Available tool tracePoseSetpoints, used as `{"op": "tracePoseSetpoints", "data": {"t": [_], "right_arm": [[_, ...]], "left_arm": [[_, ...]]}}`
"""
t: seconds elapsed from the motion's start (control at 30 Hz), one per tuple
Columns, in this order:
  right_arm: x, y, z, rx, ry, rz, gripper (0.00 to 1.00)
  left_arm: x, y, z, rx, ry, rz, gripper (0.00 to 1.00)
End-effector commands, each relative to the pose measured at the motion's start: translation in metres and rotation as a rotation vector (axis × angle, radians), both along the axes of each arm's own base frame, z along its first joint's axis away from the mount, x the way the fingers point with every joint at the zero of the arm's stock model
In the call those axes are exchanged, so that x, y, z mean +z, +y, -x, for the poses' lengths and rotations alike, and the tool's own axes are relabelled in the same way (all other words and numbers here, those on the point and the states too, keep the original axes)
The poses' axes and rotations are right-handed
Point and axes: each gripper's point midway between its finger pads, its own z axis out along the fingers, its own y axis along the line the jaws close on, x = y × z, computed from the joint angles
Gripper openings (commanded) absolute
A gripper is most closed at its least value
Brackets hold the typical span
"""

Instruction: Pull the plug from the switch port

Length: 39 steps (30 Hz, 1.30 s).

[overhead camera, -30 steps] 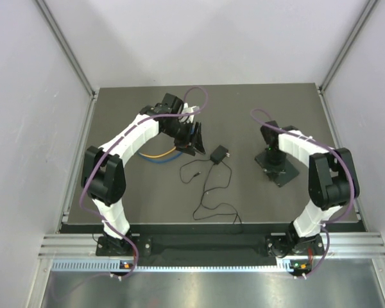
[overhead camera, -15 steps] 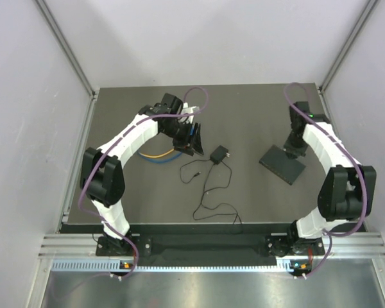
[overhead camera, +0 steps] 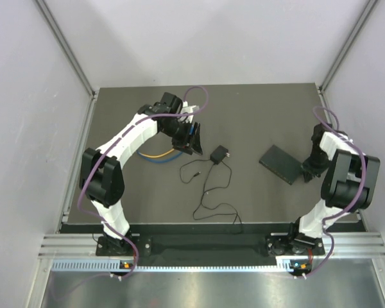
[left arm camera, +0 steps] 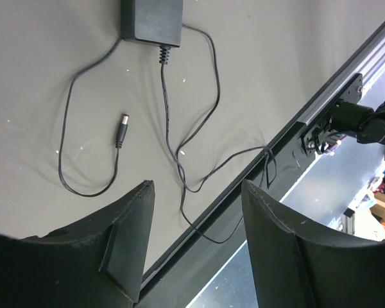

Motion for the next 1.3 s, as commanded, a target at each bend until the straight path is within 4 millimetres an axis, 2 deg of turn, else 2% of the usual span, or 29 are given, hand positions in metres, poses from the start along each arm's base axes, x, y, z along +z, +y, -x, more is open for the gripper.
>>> {"op": "tracePoseSetpoints", "data": {"t": [0.0,0.17,0.27,0.3,0.33,0.37,0.4,0.43,0.47,0.5,0.57,0.6,0.63,0.67,0.7,0.73,0.77,0.83,0.87,0.9,0.93,0.97,1.0,1.03,1.07,1.1,1.17,1.2,1.27], "right_arm": [[-0.011,-0.002,-0.026,0.006,-0.042,-0.016,0.02],[-0.014,0.005,-0.053,0.025,-0.088,-0.076,0.0],[-0.005,0.008,-0.08,0.051,-0.14,-0.085,0.0],[-0.008,0.014,-0.087,0.067,-0.134,-0.098,0.0],[0.0,0.015,-0.103,0.079,-0.163,-0.098,0.0],[0.001,0.017,-0.112,0.085,-0.17,-0.107,0.0],[-0.007,0.025,-0.12,0.101,-0.154,-0.134,0.0],[0.003,0.025,-0.138,0.112,-0.186,-0.134,0.0],[-0.006,0.032,-0.146,0.13,-0.168,-0.152,0.0],[0.005,0.032,-0.168,0.145,-0.216,-0.142,0.0],[0.006,0.036,-0.185,0.18,-0.224,-0.155,0.0],[0.005,0.044,-0.204,0.21,-0.247,-0.183,0.0],[0.006,0.048,-0.211,0.232,-0.252,-0.196,0.0],[-0.001,0.058,-0.21,0.25,-0.217,-0.236,0.0],[0.01,0.057,-0.221,0.261,-0.247,-0.231,0.0],[0.014,0.057,-0.222,0.271,-0.248,-0.223,0.0],[0.026,0.053,-0.222,0.275,-0.268,-0.194,0.0],[0.033,0.04,-0.209,0.273,-0.248,-0.121,0.01],[0.053,0.026,-0.203,0.261,-0.264,-0.041,0.01],[0.047,0.022,-0.185,0.253,-0.224,-0.022,0.02],[0.05,0.017,-0.176,0.255,-0.219,0.001,0.02],[0.064,0.012,-0.168,0.251,-0.241,0.037,0.03],[0.054,0.011,-0.15,0.252,-0.202,0.035,0.03],[0.053,0.01,-0.141,0.257,-0.188,0.038,0.04],[0.06,0.008,-0.132,0.25,-0.207,0.037,0.04],[0.047,0.01,-0.117,0.248,-0.177,0.019,0.04],[0.047,0.014,-0.106,0.257,-0.191,-0.005,0.04],[0.036,0.017,-0.094,0.26,-0.164,-0.023,0.04],[0.032,0.022,-0.091,0.271,-0.184,-0.045,0.04]], "left_arm": [[0.029,0.001,-0.003,-0.019,-0.092,0.026,0.62],[0.029,0.003,-0.004,-0.017,-0.101,0.017,0.62],[0.029,0.003,-0.006,-0.008,-0.096,0.013,0.62],[0.029,0.002,-0.006,-0.008,-0.095,0.013,0.62],[0.029,0.003,-0.006,-0.004,-0.093,0.016,0.62],[0.03,0.002,-0.006,0.002,-0.091,0.017,0.62],[0.029,0.002,-0.005,0.003,-0.086,0.016,0.62],[0.03,0.003,-0.006,0.012,-0.086,0.016,0.62],[0.03,0.003,-0.006,0.017,-0.088,0.012,0.61],[0.03,0.004,-0.006,0.019,-0.086,0.009,0.62],[0.031,0.005,-0.006,0.028,-0.09,0.005,0.62],[0.03,0.006,-0.007,0.034,-0.091,-0.001,0.62],[0.031,0.006,-0.007,0.038,-0.09,-0.001,0.62],[0.031,0.006,-0.007,0.043,-0.088,-0.001,0.62],[0.032,0.006,-0.006,0.045,-0.086,-0.001,0.62],[0.033,0.006,-0.006,0.054,-0.085,0.004,0.62],[0.032,0.006,-0.006,0.059,-0.081,0.007,0.62],[0.033,0.003,-0.005,0.07,-0.074,0.025,0.62],[0.031,0.002,-0.004,0.071,-0.063,0.029,0.62],[0.03,0.002,-0.003,0.074,-0.056,0.033,0.62],[0.029,0.001,-0.003,0.08,-0.05,0.039,0.62],[0.029,0.0,-0.003,0.081,-0.046,0.043,0.62],[0.028,-0.001,-0.004,0.083,-0.044,0.042,0.62],[0.027,-0.001,-0.005,0.086,-0.04,0.042,0.62],[0.028,-0.002,-0.007,0.088,-0.044,0.044,0.62],[0.028,-0.002,-0.008,0.088,-0.045,0.043,0.62],[0.029,-0.003,-0.011,0.093,-0.049,0.042,0.62],[0.028,-0.004,-0.012,0.097,-0.046,0.041,0.63],[0.03,-0.006,-0.014,0.101,-0.039,0.05,0.74]]}}
